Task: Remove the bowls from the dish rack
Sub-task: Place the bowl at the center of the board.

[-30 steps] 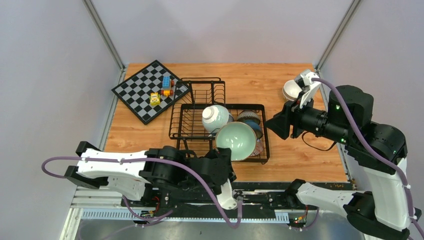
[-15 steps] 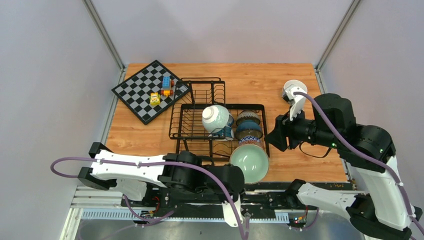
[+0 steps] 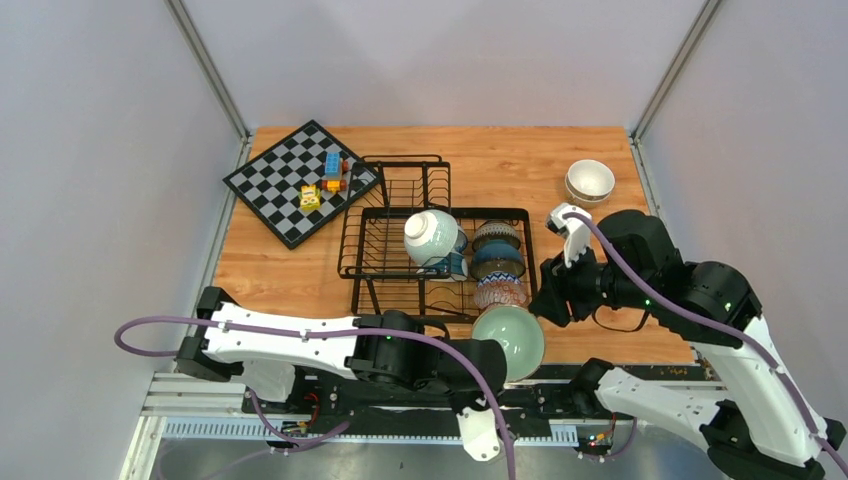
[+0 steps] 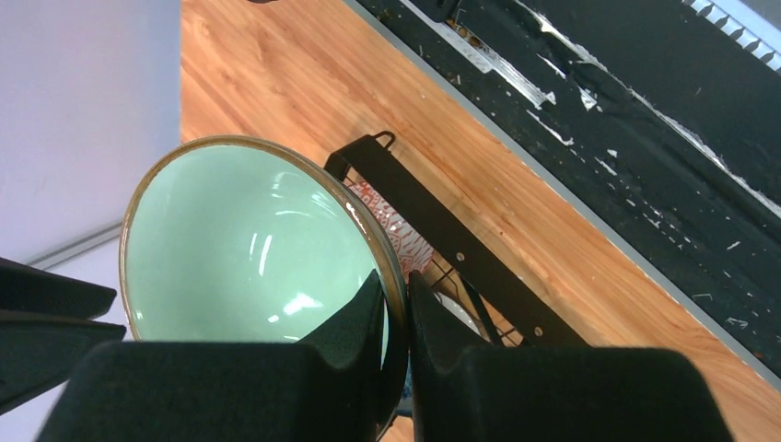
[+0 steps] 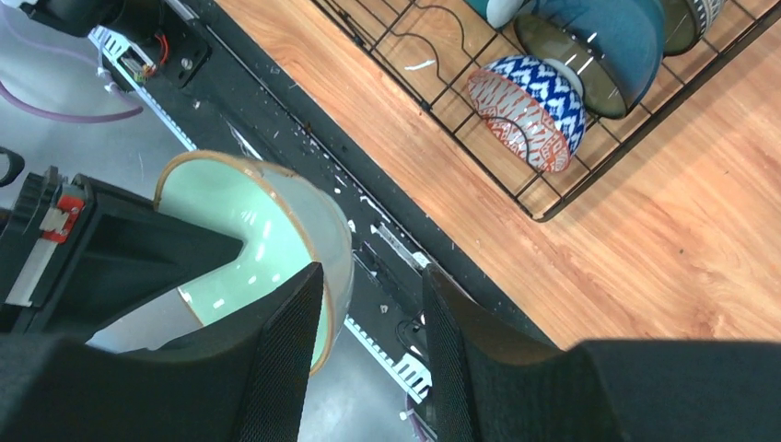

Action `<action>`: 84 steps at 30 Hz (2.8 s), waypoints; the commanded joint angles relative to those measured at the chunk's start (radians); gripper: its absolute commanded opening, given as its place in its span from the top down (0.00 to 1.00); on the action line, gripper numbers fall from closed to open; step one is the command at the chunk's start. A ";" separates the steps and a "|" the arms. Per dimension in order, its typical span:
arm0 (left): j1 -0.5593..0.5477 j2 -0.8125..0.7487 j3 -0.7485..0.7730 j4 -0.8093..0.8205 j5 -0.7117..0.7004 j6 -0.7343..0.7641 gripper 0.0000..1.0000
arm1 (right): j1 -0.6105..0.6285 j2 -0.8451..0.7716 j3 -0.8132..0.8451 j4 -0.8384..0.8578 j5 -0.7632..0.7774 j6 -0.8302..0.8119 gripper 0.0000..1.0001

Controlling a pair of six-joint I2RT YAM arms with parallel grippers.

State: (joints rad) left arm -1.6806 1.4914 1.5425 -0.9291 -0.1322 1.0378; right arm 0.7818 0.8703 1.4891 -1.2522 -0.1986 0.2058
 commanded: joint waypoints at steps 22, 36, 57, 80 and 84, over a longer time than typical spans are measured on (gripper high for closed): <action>0.038 -0.042 -0.153 0.273 0.045 -0.044 1.00 | 0.020 -0.084 -0.275 0.024 -0.070 0.041 0.63; 0.038 -0.046 -0.189 0.321 0.044 -0.079 1.00 | 0.057 -0.109 -0.367 0.115 -0.030 0.104 1.00; 0.017 -0.353 -0.291 0.580 -0.216 -0.510 0.00 | 0.019 -0.030 -0.151 0.177 0.748 0.154 1.00; 0.018 -0.535 -0.477 0.672 -0.538 -0.955 0.00 | -0.915 0.045 -0.679 0.735 0.501 0.635 1.00; 0.017 -0.555 -0.500 0.652 -0.565 -0.990 0.00 | -0.959 0.168 -0.697 0.774 0.536 0.612 1.00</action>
State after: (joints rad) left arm -1.6581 0.9539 1.0637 -0.3042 -0.6525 0.1154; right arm -0.1318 0.9638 0.8001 -0.6331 0.3145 0.7673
